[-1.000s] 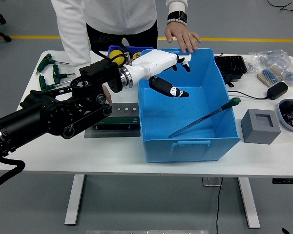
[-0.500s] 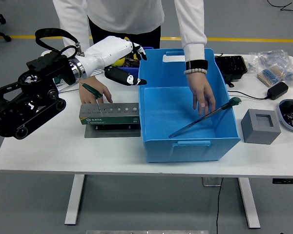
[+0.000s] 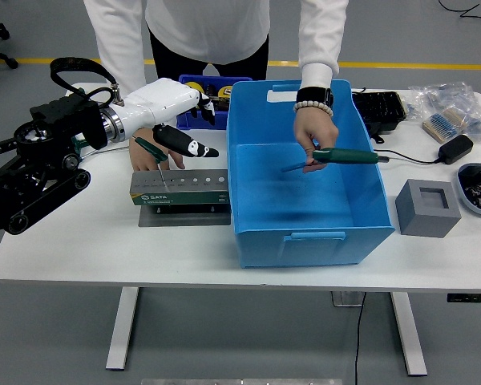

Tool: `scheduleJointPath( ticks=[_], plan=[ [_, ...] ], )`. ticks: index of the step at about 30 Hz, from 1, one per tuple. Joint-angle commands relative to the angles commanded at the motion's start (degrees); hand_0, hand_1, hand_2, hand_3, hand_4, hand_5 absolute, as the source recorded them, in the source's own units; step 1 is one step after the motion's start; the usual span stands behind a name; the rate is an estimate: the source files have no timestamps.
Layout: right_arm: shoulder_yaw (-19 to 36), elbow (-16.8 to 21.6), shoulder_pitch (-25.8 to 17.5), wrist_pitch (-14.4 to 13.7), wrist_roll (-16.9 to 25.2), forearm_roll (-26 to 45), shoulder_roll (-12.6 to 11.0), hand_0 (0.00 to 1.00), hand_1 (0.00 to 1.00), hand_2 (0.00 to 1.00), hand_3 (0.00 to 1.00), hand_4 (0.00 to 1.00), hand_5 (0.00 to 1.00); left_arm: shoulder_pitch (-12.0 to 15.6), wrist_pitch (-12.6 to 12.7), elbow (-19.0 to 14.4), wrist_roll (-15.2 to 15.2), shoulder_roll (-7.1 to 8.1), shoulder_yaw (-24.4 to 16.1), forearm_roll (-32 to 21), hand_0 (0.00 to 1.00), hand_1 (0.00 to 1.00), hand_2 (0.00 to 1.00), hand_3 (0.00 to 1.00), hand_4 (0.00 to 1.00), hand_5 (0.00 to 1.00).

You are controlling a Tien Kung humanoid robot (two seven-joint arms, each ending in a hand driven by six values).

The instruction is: Lift tool from toolbox,place it in box,lift tool from toolbox,place it in box

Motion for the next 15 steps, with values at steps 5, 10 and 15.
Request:
scheduleJointPath(
  ticks=[5, 10, 15],
  plan=[
    [-0.1, 0.0, 0.0, 0.0, 0.1, 0.2, 0.0, 0.721, 0.705, 0.776, 0.704, 0.942, 0.816, -0.3, -1.3, 2.1, 0.6, -0.25, 2.1, 2.2, 0.714, 0.642, 0.684, 0.552, 0.897, 0.621],
    [0.0, 0.0, -0.1, 0.0, 0.0, 0.1, 0.0, 0.721, 0.705, 0.776, 0.703, 0.942, 0.815, -0.2, -1.6, 4.2, 1.1, -0.26, 4.0, 3.8, 0.748, 0.663, 0.684, 0.517, 0.84, 0.554],
    [0.3, 0.1, -0.1, 0.0, -0.1, -0.3, 0.0, 0.721, 0.704, 0.776, 0.703, 0.941, 0.815, -0.8, -1.8, 5.4, 1.2, -0.07, 7.2, 5.2, 0.761, 0.662, 0.669, 0.5, 0.802, 0.493]
  ],
)
